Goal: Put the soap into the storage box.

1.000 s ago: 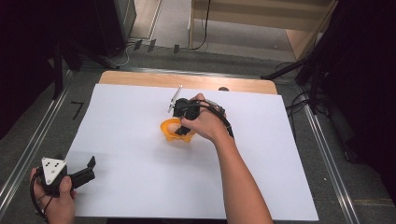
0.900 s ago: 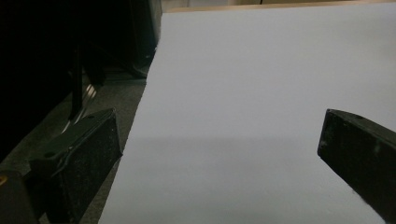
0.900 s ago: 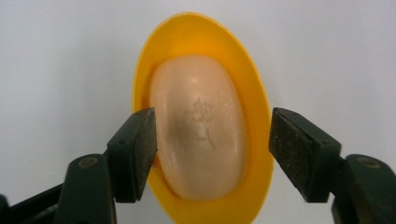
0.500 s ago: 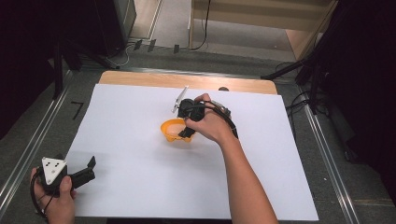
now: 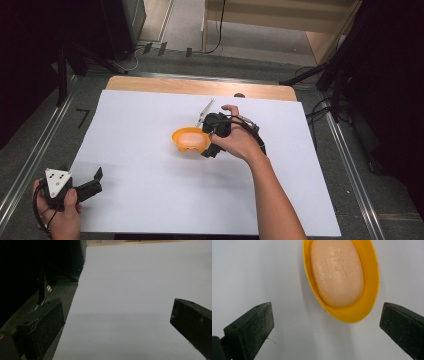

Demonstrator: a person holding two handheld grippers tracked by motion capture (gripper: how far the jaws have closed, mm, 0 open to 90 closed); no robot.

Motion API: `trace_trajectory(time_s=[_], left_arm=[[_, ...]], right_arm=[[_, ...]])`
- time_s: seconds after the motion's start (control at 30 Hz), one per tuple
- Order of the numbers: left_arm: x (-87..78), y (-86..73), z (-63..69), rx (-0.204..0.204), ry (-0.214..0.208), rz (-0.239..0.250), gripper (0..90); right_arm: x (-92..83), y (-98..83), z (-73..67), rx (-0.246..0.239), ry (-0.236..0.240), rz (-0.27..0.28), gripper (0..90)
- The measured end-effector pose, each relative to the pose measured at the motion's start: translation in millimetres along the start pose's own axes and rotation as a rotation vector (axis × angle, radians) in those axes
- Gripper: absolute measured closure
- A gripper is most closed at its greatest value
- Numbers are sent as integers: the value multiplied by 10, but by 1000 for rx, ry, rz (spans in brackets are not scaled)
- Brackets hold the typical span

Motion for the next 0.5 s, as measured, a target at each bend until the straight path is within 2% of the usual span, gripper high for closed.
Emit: trace_trajectory(time_s=[0.13, 0.5], left_arm=[[0, 0, 1, 2, 0, 0, 0], [3, 0, 4, 5, 3, -4, 0]], right_arm=[[-21, -101, -11, 18, -18, -5, 0], [-85, -349, -68, 46, -23, 23, 0]])
Point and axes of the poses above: each handheld gripper's, and its own axes: x roughly forward along the jaws, y roughly out of its top, z roughly to its right, the point moved 7 cm from there along x, roughly forward along the jaws, and after that the axes turned 14 degrees about -y, right-handed, at the moved point
